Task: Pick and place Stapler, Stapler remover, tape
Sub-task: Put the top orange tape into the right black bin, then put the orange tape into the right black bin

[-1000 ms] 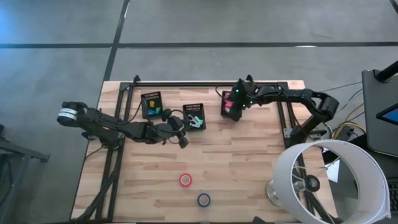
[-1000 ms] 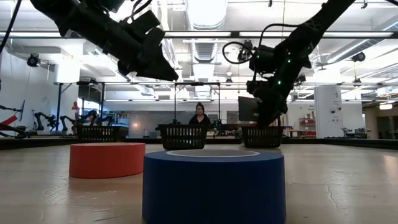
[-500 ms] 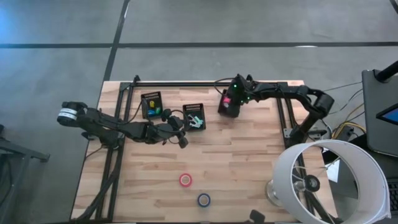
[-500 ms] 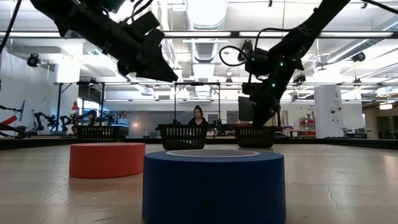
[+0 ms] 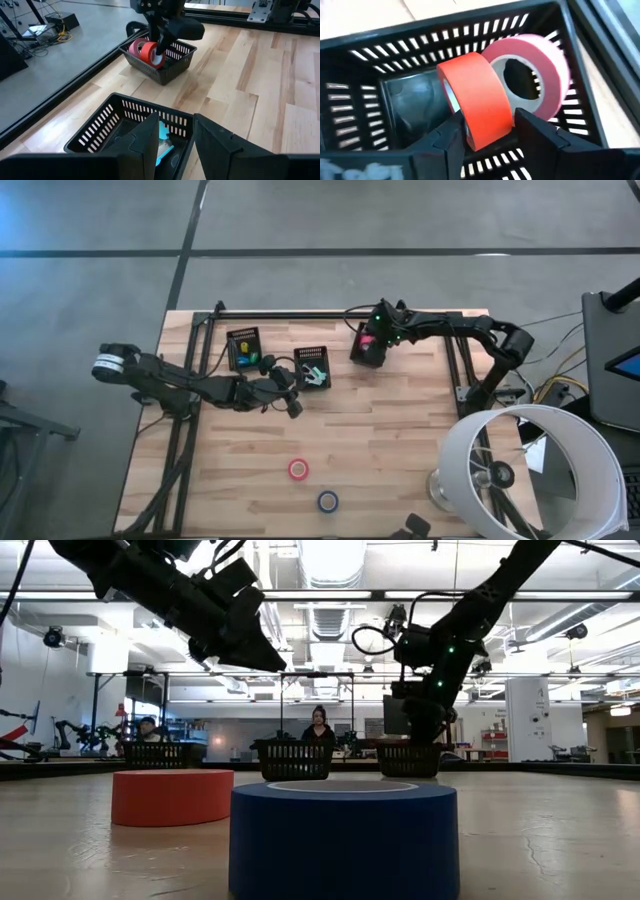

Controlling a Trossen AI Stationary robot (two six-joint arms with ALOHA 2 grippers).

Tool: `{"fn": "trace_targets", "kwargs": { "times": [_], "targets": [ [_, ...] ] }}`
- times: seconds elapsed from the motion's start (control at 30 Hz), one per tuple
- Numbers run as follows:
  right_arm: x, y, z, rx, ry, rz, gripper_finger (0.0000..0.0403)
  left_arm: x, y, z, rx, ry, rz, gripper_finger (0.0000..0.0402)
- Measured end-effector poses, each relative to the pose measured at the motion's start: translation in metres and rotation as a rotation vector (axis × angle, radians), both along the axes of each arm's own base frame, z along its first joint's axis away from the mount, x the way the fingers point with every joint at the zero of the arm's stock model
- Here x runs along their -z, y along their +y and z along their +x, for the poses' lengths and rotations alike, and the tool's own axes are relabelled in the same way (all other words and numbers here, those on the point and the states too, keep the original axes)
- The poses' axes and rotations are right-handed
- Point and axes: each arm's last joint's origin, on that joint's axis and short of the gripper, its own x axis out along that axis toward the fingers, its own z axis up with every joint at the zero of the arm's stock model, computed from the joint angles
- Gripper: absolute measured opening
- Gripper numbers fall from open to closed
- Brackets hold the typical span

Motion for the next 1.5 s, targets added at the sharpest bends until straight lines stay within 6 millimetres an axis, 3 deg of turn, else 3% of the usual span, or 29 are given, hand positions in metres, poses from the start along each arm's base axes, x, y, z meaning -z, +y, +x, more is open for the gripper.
{"fn": "trace_targets", "kwargs": {
  "times": [0.37,0.6,0.9,1.07,1.23,1.5],
  "targets": [
    [-0.015,0.001,-0.003,-0.013,-0.021,-0.052,0.0195,0.0,0.0,0.0,0.0,0.001,0.0,0.0124],
    [-0.015,-0.003,-0.007,0.089,0.074,-0.173,0.0195,0.0,0.0,0.0,0.0,0.001,0.0,0.0124],
    [-0.028,0.004,-0.006,0.107,0.024,-0.182,0.0194,0.0,0.0,0.0,0.0,0.002,0.0,0.0124],
    [-0.041,0.018,-0.005,0.111,-0.025,-0.172,0.0194,0.0,0.0,0.0,0.0,0.002,0.0,0.0124],
    [-0.052,0.037,0.002,0.065,-0.161,-0.027,0.0194,0.001,0.0,0.0,0.009,0.006,-0.005,0.0124],
    [-0.05,0.088,0.027,-0.139,-0.203,0.098,0.0194,0.002,-0.007,0.002,0.254,0.026,-0.105,0.0123]
  ]
}}
